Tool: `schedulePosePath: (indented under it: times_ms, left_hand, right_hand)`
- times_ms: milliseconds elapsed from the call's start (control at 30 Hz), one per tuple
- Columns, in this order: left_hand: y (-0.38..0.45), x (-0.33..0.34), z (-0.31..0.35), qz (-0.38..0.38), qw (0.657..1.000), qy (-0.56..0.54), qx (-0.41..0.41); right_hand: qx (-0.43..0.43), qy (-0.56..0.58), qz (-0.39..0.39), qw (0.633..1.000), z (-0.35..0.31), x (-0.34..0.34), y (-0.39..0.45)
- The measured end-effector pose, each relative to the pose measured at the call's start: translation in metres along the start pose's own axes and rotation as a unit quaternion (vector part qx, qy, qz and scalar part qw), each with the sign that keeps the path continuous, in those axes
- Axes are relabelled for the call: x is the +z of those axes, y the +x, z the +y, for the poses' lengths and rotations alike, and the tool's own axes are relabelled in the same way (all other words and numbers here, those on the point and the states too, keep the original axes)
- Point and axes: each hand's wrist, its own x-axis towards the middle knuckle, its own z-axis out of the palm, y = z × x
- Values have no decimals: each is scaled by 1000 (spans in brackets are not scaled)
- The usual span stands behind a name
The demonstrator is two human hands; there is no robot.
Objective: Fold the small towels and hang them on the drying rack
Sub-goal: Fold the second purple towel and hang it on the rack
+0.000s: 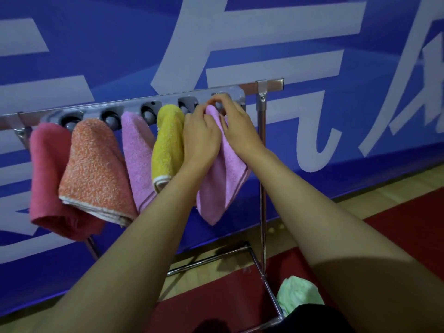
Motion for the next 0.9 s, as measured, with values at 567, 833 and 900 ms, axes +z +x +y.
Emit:
schedulePosePath:
  times_ms: [567,833,900]
  left_hand:
    - [-32,21,-15,-70,992,-99,-24]
    - [-74,23,-35,-92,978,-161,-96]
    - [-90,28,-49,-106,969,-173,-140]
  right_hand:
    - [37,43,-74,996,24,7,-24]
    - [89,65,-67,992,35,0,-65]
    - [119,73,-41,989,47,2,-85]
